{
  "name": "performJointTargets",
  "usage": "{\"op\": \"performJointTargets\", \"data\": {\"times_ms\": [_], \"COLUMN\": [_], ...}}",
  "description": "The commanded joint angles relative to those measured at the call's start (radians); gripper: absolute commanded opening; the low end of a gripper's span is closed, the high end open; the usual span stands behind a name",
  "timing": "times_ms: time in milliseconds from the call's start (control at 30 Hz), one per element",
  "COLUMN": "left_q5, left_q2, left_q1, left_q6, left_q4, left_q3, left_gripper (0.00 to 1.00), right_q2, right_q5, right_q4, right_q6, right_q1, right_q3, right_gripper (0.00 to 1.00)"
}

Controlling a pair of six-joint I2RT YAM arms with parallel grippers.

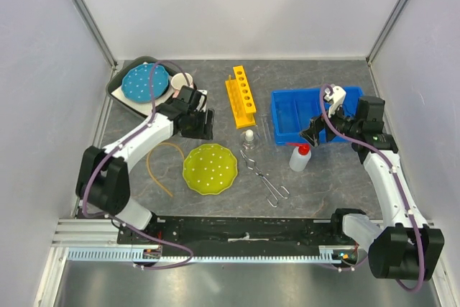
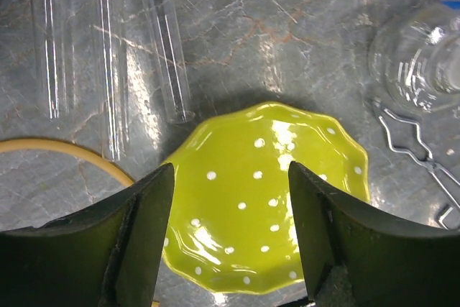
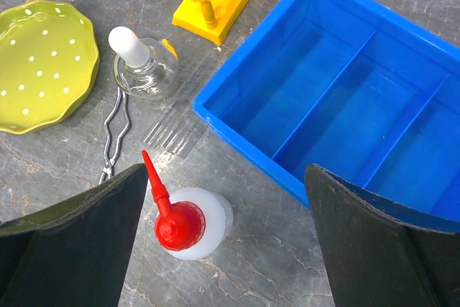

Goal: Organize the chemistry lab equipment

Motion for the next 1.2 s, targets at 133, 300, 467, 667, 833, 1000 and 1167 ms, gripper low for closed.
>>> {"op": "performJointTargets", "data": {"times_ms": [133, 300, 467, 667, 833, 1000, 1167], "left_q5": [-0.059, -0.075, -0.149, -0.189, -0.207, -0.22, -0.218], "left_q2": [0.137, 0.232, 0.31, 0.387, 0.448, 0.482, 0.508], "left_q1": [-0.009, -0.009, -0.009, -0.008, -0.008, -0.003, 0.003], "left_q6": [0.08, 0.1, 0.096, 0.102, 0.113, 0.111, 0.108], "left_q4": [-0.02, -0.018, -0.049, -0.066, -0.083, -0.087, -0.09], "left_q3": [0.131, 0.186, 0.238, 0.304, 0.341, 0.365, 0.378], "left_gripper": [0.68, 0.63, 0.56, 0.52, 0.49, 0.47, 0.47], "right_q2": [-0.02, -0.018, -0.022, -0.015, -0.015, -0.015, -0.014], "right_q5": [-0.011, -0.011, -0.015, -0.023, -0.028, -0.031, -0.037], "right_q4": [0.036, 0.037, 0.037, 0.037, 0.037, 0.037, 0.036], "right_q6": [-0.017, -0.02, -0.025, -0.022, -0.022, -0.022, -0.022], "right_q1": [-0.006, -0.006, -0.006, -0.004, -0.004, -0.006, -0.006], "right_q3": [-0.011, -0.013, -0.017, -0.017, -0.019, -0.019, -0.019], "right_gripper": [0.98, 0.98, 0.98, 0.98, 0.98, 0.98, 0.98]}}
